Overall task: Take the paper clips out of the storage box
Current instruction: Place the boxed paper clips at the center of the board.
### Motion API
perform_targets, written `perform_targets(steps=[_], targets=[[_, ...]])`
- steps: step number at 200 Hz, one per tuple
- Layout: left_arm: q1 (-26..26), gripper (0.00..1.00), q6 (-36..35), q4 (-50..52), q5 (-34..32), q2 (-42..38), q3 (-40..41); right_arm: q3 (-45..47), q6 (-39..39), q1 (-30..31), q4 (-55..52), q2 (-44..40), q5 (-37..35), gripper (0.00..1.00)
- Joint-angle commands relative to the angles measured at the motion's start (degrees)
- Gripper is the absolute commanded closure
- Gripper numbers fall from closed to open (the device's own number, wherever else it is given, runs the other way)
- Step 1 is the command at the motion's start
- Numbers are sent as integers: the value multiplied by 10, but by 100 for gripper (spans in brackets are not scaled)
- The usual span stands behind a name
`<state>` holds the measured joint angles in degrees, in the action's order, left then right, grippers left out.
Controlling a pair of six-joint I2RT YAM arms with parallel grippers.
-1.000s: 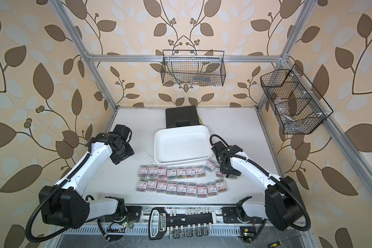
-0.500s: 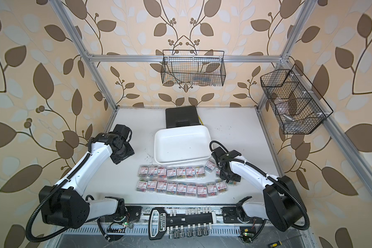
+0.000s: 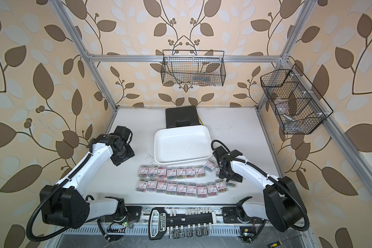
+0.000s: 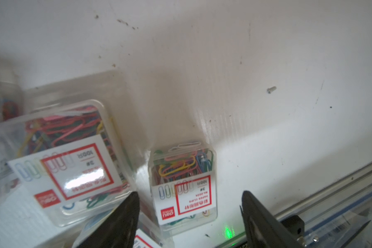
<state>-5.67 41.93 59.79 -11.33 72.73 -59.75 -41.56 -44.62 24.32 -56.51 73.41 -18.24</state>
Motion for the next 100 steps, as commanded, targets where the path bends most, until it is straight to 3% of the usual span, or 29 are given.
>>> perform_targets(steps=[1, 33, 79, 100], targets=[[7, 43, -4, 8, 1, -10, 3, 6, -16, -20, -8, -31, 12, 25], [8, 43, -6, 9, 2, -8, -1, -9, -28, -87, -6, -75, 35, 36], [8, 43, -11, 7, 9, 4, -15, 37, -24, -273, 56, -96, 109, 53], [9, 43, -14, 14, 5, 8, -26, 75, -4, -349, 104, -89, 159, 53]])
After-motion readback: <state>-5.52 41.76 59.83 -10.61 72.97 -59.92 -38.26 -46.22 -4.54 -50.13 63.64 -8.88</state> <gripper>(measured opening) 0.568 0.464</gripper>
